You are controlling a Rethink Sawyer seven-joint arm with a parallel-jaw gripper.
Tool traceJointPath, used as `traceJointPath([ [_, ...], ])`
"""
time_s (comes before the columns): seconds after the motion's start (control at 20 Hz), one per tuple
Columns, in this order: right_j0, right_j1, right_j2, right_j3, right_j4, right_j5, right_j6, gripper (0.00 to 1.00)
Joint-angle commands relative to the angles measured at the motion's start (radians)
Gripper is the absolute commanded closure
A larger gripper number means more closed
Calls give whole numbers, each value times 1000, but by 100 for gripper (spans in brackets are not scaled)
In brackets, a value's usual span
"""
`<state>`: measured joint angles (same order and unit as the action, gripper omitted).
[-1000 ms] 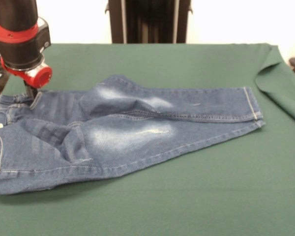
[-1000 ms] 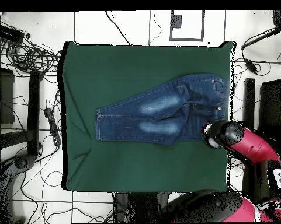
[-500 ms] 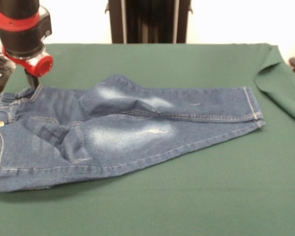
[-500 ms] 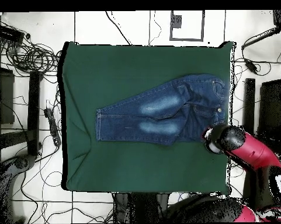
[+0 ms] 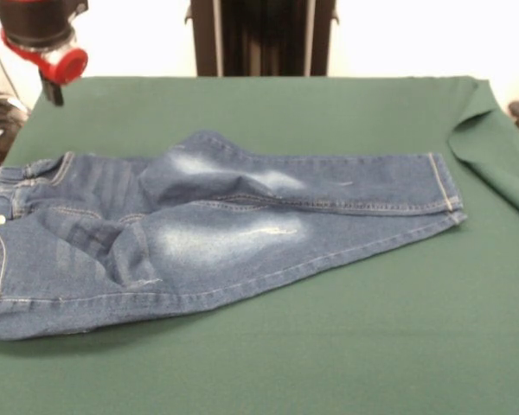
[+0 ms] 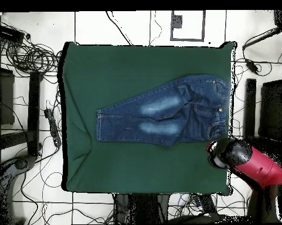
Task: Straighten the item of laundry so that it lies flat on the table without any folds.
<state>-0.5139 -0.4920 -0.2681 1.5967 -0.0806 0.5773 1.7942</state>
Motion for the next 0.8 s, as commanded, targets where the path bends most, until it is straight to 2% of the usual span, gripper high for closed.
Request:
traceJointPath([
  [0.05,106,-65,-12,135,46,135,232,100],
  [0.3,141,-110,37,144,94,184,222,100],
  [0.7,196,-85,66,44,121,192,210,100],
  [0.8,202,-78,76,44,139,180,213,100],
])
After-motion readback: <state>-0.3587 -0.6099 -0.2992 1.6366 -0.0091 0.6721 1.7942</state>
